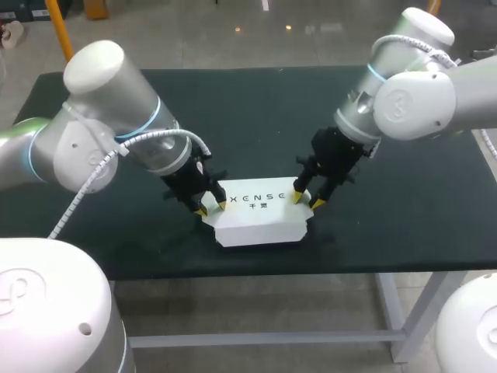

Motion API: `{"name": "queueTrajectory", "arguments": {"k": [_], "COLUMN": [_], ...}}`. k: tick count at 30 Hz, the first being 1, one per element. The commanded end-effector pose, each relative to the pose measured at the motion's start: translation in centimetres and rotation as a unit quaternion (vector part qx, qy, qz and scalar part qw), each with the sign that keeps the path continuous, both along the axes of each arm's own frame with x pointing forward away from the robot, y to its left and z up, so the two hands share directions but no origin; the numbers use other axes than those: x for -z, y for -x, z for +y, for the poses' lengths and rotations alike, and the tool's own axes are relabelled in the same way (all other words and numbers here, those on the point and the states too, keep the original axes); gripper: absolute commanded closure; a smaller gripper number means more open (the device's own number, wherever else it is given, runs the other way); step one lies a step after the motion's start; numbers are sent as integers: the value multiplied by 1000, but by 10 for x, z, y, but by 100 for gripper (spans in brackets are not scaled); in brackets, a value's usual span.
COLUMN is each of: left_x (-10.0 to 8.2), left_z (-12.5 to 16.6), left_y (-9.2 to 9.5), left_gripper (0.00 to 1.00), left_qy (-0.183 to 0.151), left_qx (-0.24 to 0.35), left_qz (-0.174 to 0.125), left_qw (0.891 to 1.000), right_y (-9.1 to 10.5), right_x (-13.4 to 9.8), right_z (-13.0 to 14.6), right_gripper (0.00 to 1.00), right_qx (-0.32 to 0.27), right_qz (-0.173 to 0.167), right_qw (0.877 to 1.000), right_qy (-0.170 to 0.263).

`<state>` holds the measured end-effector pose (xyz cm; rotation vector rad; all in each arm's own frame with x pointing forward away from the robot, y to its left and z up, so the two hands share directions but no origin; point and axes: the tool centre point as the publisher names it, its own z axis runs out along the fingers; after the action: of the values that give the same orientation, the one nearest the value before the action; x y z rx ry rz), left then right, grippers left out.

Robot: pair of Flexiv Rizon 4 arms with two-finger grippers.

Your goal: Assemble the packaging by folding the flat box into shape, placing the metal phone stand inside, and closing the box properly

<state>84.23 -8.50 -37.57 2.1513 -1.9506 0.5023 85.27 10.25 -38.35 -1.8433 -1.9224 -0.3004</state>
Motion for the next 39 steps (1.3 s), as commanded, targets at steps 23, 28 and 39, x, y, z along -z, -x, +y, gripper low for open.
{"name": "queueTrajectory", "arguments": {"k": [23, 28, 39], "left_x": [4, 4, 5], "left_z": [-11, -12, -13], "left_y": [5, 6, 8], "left_gripper": [55, 56, 55], "left_qy": [18, 27, 35], "left_qx": [6, 8, 10], "left_qz": [-5, -3, 4], "left_qw": [1000, 1000, 999], "right_y": [16, 13, 11], "right_x": [9, 11, 11], "right_z": [-3, -2, 1], "right_gripper": [52, 52, 52], "right_qx": [12, 12, 10], "right_qz": [-77, -76, -80], "right_qw": [996, 996, 994], "right_qy": [-44, -53, -69]}}
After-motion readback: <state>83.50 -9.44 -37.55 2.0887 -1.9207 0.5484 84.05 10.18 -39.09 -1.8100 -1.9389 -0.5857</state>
